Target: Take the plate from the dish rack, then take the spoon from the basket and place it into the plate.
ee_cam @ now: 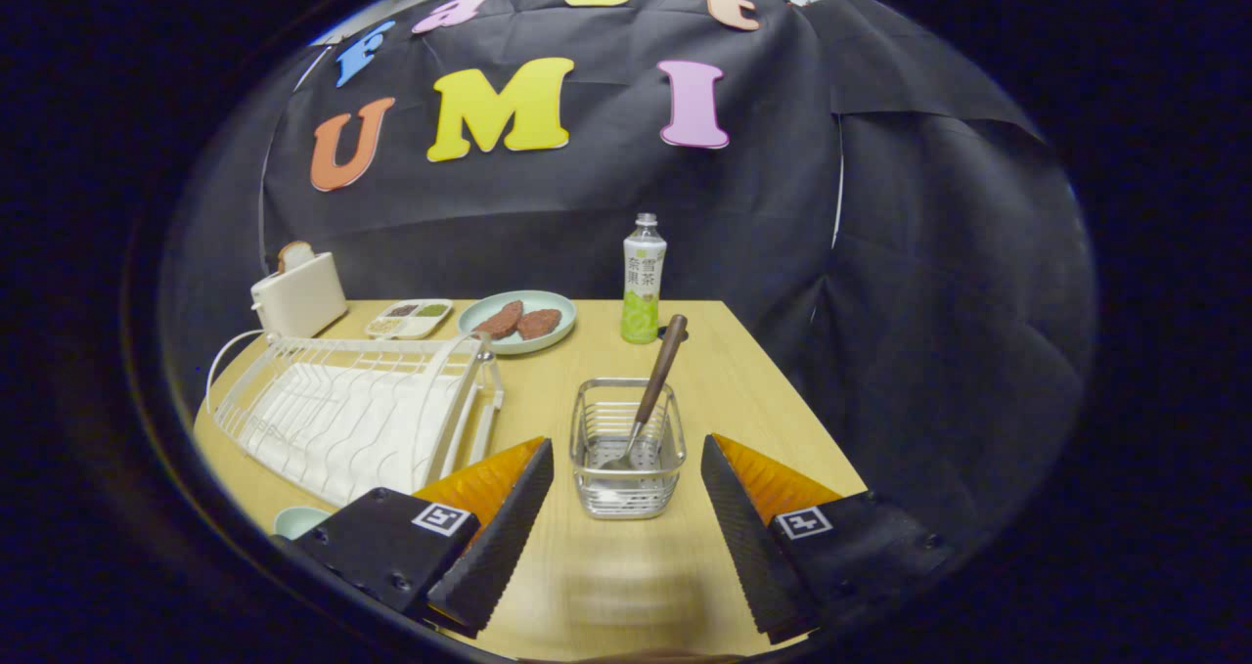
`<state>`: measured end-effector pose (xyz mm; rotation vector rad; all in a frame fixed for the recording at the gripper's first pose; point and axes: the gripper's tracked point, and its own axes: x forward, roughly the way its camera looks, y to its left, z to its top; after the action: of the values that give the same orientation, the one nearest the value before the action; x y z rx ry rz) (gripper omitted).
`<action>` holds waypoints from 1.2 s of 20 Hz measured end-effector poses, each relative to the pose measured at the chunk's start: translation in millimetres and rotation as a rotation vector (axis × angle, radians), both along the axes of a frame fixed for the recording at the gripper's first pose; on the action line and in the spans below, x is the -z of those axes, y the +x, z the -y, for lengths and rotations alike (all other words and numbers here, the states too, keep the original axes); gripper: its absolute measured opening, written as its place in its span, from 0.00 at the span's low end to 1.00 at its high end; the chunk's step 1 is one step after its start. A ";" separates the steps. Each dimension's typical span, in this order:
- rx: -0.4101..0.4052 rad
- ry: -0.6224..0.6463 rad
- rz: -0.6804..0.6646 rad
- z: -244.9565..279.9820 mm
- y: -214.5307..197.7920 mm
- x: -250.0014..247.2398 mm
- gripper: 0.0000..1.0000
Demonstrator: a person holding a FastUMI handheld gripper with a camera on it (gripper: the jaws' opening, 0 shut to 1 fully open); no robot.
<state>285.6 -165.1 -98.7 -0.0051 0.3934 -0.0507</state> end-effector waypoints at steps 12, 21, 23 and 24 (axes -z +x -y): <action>-0.044 0.108 0.004 13.8 99.9 -9.5 0.86; 0.018 0.110 -0.009 9.6 110.9 -8.6 0.23; 0.016 0.133 0.018 2.1 104.4 -18.2 0.18; 0.027 0.129 0.042 1.3 101.1 -24.7 0.16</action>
<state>386.6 -166.5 -74.0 0.1282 0.3541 -0.0517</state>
